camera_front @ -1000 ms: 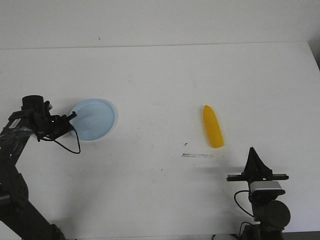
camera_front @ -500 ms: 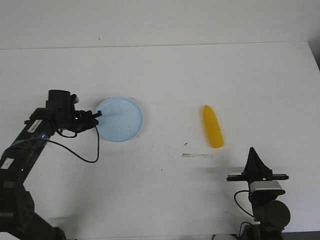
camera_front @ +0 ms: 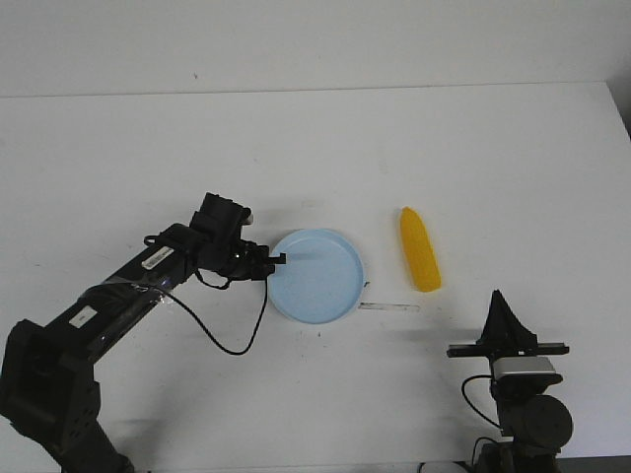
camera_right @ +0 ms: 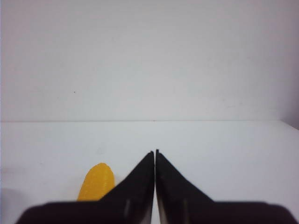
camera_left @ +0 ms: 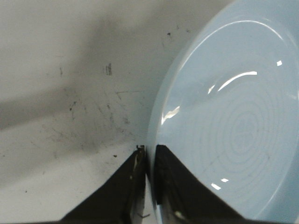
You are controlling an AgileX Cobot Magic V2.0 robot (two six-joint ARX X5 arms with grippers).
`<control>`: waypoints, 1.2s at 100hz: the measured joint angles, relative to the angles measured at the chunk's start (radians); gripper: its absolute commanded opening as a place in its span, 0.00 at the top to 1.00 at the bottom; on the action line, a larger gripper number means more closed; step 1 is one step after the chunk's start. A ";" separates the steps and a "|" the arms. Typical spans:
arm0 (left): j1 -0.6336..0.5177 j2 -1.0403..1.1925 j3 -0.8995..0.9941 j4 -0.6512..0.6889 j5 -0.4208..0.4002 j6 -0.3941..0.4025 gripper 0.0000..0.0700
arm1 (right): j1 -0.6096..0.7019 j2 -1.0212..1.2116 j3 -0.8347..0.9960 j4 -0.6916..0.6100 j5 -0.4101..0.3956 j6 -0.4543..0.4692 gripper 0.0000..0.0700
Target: Place corn on plate with both arms
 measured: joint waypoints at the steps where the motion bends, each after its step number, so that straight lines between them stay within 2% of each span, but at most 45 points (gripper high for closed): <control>1: 0.001 0.002 0.000 0.000 -0.001 -0.002 1.00 | 0.000 0.000 0.000 0.000 0.000 0.000 1.00; 23: 0.032 0.010 0.000 0.016 -0.068 -0.023 0.98 | 0.000 0.000 0.000 0.000 0.000 0.000 1.00; 37: 0.051 0.010 0.000 0.026 -0.079 -0.020 0.63 | 0.000 0.000 0.000 0.000 0.000 0.000 1.00; 40: 0.052 0.010 0.000 0.023 -0.079 -0.018 0.58 | 0.000 0.000 0.000 0.000 0.000 0.000 1.00; 44: 0.051 0.010 0.000 0.018 -0.078 -0.011 0.57 | 0.000 0.000 0.000 0.000 0.000 0.000 1.00; 67: 0.050 -0.016 -0.002 -0.033 -0.078 -0.003 0.58 | 0.000 0.000 0.000 0.000 0.000 0.000 1.00; 80: 0.080 -0.125 -0.010 -0.006 -0.077 -0.003 0.65 | 0.000 0.000 0.000 0.000 0.000 0.000 1.00; 83: 0.093 -0.159 -0.020 0.017 -0.077 -0.002 0.73 | 0.000 0.000 0.000 0.000 0.000 0.000 1.00; 93: 0.147 -0.267 -0.093 0.123 -0.077 0.016 0.89 | 0.000 0.000 0.000 0.000 0.000 0.000 1.00; 107: 0.224 -0.404 -0.297 0.293 -0.080 0.057 0.91 | 0.000 0.000 0.000 0.000 0.000 0.000 1.00; 111: 0.245 -0.449 -0.366 0.343 -0.084 0.076 0.96 | 0.000 0.000 0.000 0.000 0.000 0.000 1.00; 114: 0.260 -0.486 -0.418 0.383 -0.099 0.092 1.00 | 0.000 0.000 0.000 0.000 0.000 0.000 1.00; 120: 0.286 -0.565 -0.514 0.462 -0.143 0.132 1.00 | 0.000 0.000 0.000 0.000 0.000 0.000 1.00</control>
